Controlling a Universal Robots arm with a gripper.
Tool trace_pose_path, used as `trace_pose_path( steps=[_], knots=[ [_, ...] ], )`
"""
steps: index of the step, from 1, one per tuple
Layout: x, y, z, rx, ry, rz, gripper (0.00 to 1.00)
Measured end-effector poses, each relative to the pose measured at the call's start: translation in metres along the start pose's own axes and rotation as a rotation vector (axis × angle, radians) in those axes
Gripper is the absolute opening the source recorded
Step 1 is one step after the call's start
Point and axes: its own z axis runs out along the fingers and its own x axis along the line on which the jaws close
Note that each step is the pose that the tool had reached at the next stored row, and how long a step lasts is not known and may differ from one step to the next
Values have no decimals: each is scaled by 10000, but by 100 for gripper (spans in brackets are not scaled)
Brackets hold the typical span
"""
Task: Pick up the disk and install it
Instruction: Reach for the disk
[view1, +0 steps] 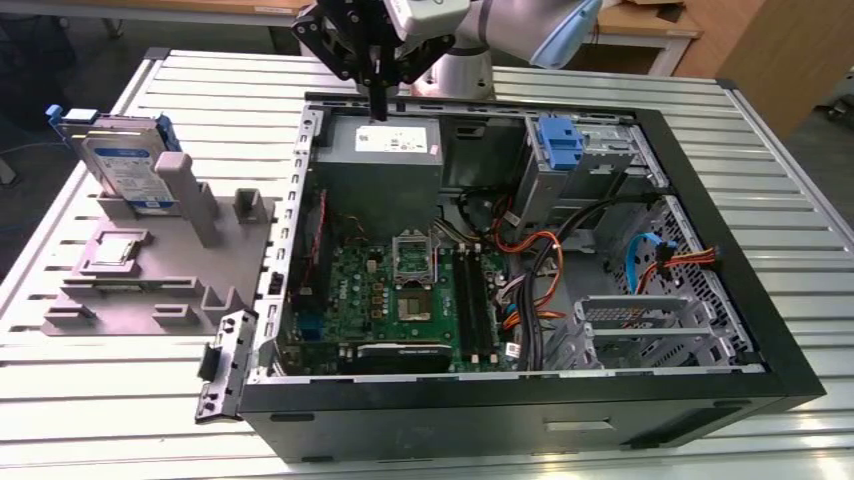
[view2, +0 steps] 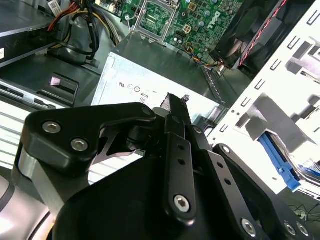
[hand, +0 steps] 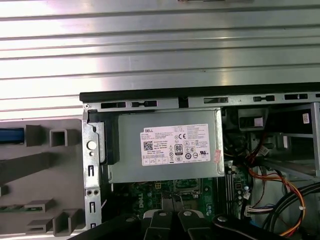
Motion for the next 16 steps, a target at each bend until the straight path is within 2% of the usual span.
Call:
trace_pose_path(
  steps=[16],
  knots=[
    [42,-3,-1,0,0,-1,10]
  ],
)
